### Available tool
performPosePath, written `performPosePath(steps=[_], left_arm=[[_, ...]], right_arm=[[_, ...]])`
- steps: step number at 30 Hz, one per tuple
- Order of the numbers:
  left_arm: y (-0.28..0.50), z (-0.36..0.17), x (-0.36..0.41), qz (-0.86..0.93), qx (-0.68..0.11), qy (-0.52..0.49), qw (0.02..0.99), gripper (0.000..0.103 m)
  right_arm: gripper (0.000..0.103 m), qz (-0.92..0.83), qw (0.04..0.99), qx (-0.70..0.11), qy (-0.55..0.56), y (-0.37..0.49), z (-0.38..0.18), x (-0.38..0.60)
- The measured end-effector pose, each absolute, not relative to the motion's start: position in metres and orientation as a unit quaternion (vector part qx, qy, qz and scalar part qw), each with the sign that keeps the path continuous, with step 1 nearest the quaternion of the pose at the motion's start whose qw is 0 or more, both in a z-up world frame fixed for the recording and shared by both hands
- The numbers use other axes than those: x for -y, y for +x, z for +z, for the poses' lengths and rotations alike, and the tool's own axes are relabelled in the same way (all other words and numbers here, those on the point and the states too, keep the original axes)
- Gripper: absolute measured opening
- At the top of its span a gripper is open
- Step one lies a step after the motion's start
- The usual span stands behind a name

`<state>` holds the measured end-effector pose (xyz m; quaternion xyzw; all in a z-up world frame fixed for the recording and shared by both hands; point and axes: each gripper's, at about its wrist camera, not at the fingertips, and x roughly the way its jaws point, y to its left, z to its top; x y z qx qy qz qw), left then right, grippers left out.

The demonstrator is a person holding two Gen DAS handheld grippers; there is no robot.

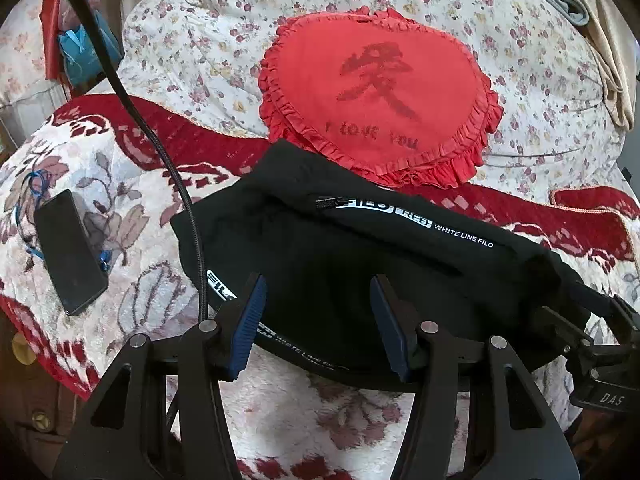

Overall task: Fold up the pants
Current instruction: 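Grasp the black pants waistband with both grippers side by side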

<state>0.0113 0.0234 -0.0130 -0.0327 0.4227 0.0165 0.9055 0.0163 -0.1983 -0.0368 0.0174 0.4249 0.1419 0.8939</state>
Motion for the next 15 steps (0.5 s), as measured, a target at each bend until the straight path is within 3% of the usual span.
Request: performPosePath(steps=[15], left_arm=[[0.0193, -0.0197, -0.0192, 0.014, -0.433, -0.033, 0.900, 0.054]], right_arm=[[0.100, 0.151, 0.888, -0.433, 0.027, 0.0203, -0.0442, 0.1949]])
